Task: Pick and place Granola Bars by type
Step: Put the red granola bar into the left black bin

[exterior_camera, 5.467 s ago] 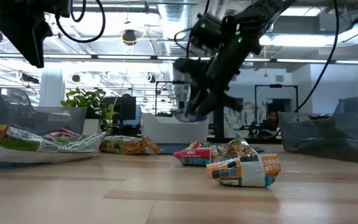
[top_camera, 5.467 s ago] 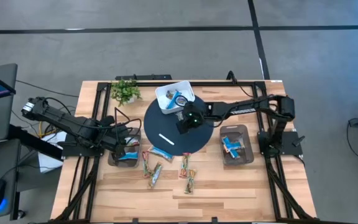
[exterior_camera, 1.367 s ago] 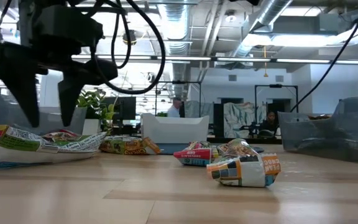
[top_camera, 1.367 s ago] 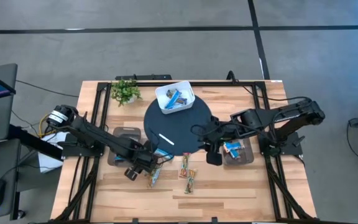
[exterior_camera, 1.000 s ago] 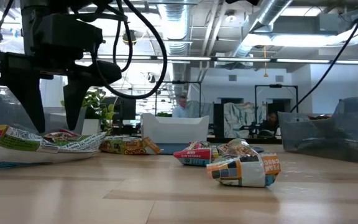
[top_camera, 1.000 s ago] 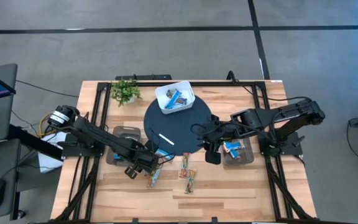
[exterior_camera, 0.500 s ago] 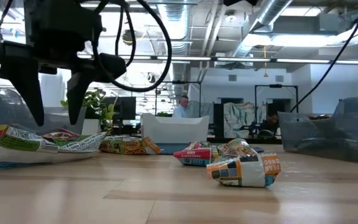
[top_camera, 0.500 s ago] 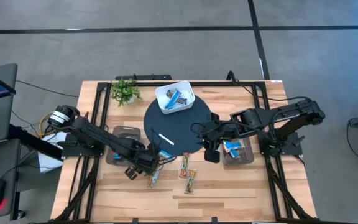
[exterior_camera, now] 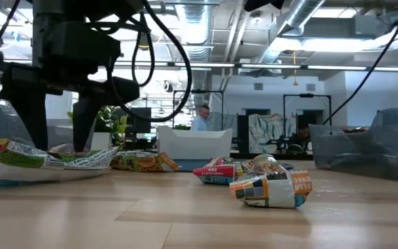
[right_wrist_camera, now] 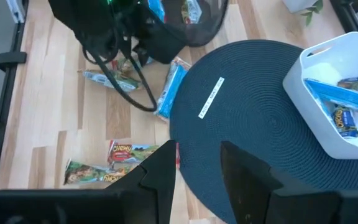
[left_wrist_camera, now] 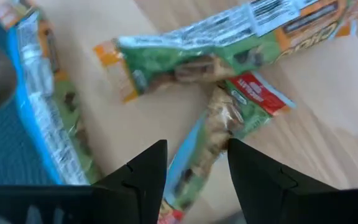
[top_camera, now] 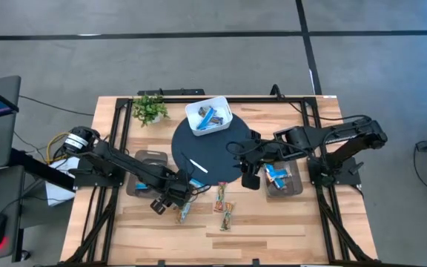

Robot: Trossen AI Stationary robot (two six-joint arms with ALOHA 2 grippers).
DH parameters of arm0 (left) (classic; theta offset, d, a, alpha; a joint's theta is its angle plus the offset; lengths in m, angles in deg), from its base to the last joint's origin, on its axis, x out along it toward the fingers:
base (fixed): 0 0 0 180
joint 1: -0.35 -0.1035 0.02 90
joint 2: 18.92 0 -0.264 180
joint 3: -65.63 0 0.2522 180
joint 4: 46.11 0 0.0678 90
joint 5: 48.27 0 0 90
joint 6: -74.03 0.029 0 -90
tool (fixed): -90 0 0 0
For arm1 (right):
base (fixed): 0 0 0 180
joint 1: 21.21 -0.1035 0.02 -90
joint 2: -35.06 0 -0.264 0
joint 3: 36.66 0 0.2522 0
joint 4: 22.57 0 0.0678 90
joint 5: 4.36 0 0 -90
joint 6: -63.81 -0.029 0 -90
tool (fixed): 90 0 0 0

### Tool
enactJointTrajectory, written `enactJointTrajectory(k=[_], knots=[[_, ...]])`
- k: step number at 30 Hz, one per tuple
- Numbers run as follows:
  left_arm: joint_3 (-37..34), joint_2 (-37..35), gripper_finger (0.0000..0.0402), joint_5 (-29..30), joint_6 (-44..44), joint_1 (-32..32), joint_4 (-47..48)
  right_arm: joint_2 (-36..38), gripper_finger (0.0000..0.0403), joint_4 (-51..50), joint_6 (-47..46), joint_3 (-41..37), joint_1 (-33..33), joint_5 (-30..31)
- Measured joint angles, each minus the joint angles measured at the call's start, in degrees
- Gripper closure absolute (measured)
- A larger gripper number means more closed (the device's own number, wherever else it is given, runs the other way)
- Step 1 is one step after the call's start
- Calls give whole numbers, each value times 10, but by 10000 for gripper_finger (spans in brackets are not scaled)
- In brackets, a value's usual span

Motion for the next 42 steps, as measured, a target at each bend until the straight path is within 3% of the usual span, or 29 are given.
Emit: enactJointTrajectory(k=[17,30,42], knots=[[21,31,243,-11,-5,-18,51,0,285,3,21,0,2,-1],[21,31,387,-31,-20,-23,56,0,285,6,22,0,2,-1],[95,32,398,26,-29,-37,57,0,285,7,19,0,2,-1]])
